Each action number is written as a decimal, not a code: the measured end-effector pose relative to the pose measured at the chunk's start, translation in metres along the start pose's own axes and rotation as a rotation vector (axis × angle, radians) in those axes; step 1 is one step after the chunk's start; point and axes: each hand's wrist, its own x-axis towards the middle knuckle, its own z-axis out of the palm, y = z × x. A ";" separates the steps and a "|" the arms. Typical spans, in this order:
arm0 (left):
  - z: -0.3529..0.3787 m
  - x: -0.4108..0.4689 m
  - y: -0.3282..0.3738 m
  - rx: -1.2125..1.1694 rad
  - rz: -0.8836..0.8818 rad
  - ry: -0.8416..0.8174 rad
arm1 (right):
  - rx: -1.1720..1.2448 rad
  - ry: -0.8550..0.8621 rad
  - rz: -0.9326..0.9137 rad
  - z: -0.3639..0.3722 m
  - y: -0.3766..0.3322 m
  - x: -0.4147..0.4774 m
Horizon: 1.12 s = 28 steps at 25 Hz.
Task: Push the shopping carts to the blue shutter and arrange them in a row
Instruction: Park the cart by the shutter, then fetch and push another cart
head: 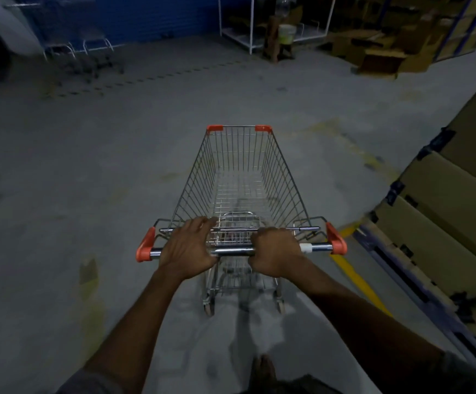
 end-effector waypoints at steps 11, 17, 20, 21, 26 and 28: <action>0.025 0.142 -0.057 0.256 -0.172 -0.066 | -0.039 0.013 0.070 -0.006 0.057 0.176; 0.038 0.215 -0.127 0.302 -0.175 0.020 | -0.081 0.181 0.036 0.010 0.062 0.280; 0.043 0.255 -0.168 0.272 -0.154 0.059 | -0.061 0.222 0.015 0.014 0.061 0.338; 0.045 0.268 -0.184 0.268 -0.150 0.064 | -0.074 0.223 0.019 0.017 0.060 0.358; 0.057 0.331 -0.250 0.264 -0.110 0.138 | -0.108 0.304 0.025 0.029 0.058 0.447; 0.059 0.355 -0.274 0.259 -0.112 0.121 | -0.122 0.291 0.054 0.029 0.055 0.480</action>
